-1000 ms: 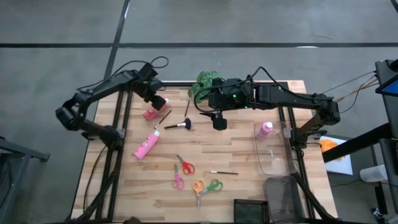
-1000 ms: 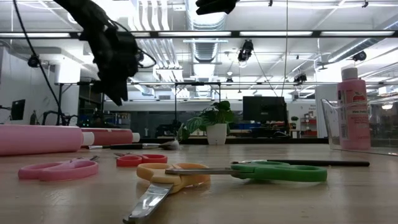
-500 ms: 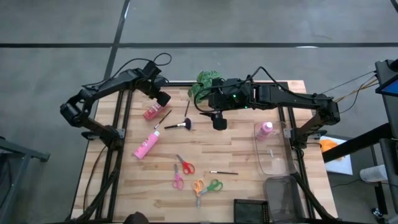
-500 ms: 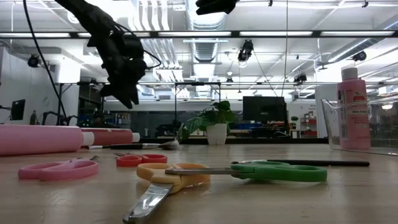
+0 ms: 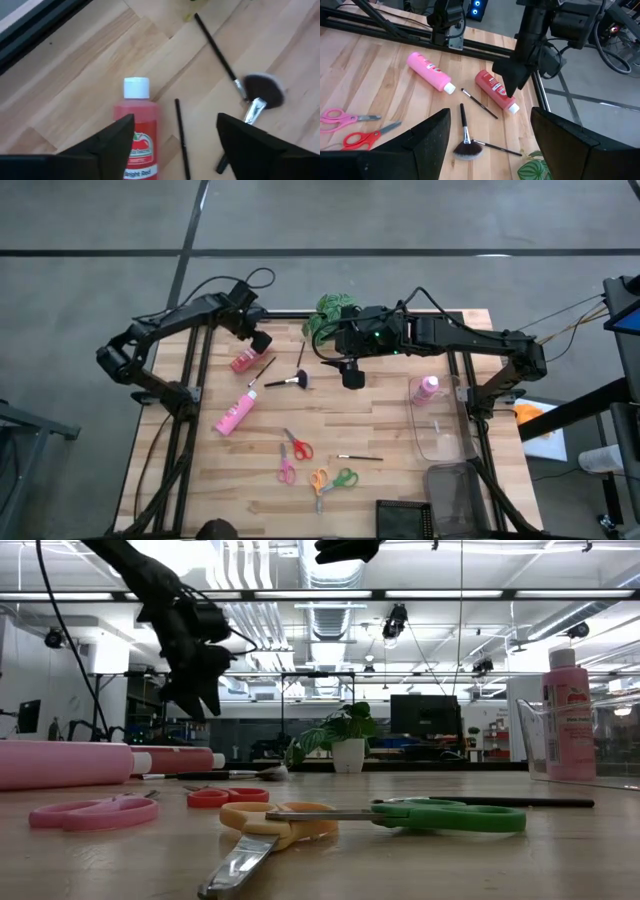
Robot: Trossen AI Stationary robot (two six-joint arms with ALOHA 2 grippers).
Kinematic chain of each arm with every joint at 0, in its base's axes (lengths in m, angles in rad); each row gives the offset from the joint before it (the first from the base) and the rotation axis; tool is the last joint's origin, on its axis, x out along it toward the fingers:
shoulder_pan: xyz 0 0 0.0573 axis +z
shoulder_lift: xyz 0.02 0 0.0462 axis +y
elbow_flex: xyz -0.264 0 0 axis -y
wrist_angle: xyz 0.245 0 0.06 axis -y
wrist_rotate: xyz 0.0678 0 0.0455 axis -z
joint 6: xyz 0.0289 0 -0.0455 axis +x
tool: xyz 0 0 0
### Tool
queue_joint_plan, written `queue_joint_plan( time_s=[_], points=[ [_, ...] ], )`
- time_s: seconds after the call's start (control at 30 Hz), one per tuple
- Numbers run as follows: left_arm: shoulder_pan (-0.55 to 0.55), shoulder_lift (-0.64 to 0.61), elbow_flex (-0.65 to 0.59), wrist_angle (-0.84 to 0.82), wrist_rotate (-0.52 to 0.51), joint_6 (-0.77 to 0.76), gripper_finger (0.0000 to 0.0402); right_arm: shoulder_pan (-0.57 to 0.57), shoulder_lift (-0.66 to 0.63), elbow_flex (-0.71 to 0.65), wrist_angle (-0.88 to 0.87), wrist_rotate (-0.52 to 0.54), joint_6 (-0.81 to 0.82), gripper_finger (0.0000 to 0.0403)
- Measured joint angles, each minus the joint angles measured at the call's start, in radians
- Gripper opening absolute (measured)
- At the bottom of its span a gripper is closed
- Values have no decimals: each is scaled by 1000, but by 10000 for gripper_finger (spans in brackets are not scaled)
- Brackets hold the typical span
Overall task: Pick & Place Paint Supplies
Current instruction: Put the red paint bottle into the transparent bin
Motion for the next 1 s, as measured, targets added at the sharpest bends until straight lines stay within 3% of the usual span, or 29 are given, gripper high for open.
queue_joint_plan(
  time_s=[0.27, 0.8, 1.0],
  points=[
    [3, 0, -65, 88, -90, 35, 342, 0, 0, 0, 0, 0, 0, 274],
    [3, 0, -255, 252, -96, -7, 342, 0, 0, 0, 0, 0, 0, 274],
    [3, 0, -306, 263, -95, -18, 319, 0, 0, 0, 0, 0, 0, 274]
  ],
)
